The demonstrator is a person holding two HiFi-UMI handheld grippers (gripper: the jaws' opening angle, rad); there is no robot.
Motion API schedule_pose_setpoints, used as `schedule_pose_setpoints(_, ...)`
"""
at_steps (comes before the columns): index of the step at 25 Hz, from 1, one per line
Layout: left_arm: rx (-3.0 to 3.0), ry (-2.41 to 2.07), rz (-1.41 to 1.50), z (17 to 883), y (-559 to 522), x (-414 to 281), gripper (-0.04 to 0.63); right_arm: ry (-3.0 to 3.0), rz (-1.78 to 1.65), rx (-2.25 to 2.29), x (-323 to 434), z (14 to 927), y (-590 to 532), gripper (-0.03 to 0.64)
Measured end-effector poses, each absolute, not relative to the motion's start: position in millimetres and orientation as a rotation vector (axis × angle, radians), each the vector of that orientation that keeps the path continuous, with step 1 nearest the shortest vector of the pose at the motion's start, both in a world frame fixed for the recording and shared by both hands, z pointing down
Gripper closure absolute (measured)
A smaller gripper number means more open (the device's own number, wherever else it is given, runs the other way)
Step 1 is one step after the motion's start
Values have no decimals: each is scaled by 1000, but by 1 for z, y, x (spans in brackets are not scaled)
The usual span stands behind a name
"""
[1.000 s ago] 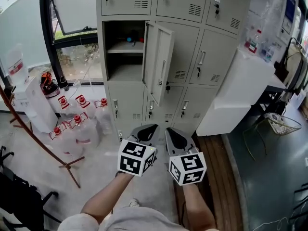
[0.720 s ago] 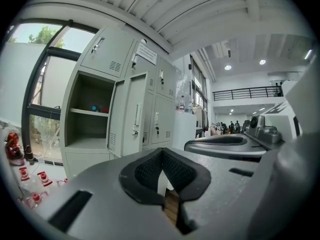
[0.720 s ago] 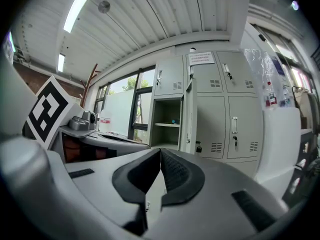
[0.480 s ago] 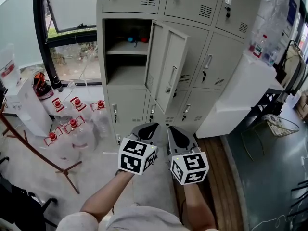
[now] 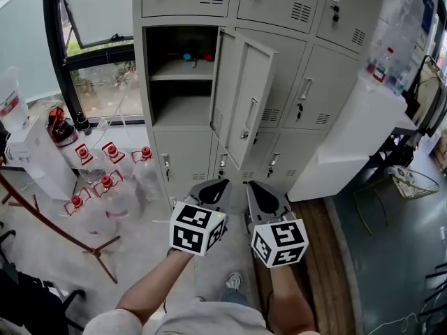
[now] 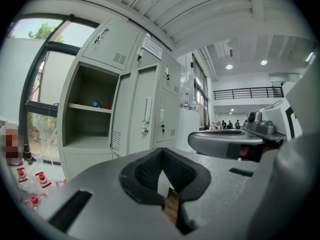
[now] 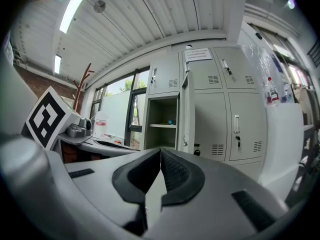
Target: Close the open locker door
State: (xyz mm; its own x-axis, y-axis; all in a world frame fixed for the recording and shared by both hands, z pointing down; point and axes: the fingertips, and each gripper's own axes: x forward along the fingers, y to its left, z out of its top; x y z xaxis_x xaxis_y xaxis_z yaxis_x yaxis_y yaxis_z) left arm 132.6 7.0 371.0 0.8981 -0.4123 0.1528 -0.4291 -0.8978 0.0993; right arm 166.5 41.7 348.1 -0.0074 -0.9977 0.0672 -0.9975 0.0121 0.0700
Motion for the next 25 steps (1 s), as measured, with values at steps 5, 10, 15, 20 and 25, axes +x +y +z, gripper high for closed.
schedule_pose_setpoints(5,2923,-714,189,374,-18,153,591,-2223,-21,2110,191,349,20,612)
schedule_pose_setpoints(10,2924,-793,169,360,-48,176,591,-2315,-38,2057,220,342,-6,612)
schedule_pose_setpoints(15,2899,-861,169,357,-77,197,591,-2403,-52,2014,248,333,-31,612)
schedule_pose_setpoints(20,2882,-926,176,356,-95,215,591,-2529,-82,1921,265,320,-46,612)
schedule_pose_setpoints(25,2852,-997,185,358,-109,226,591,-2642,-93,1818,274,311,-60,611)
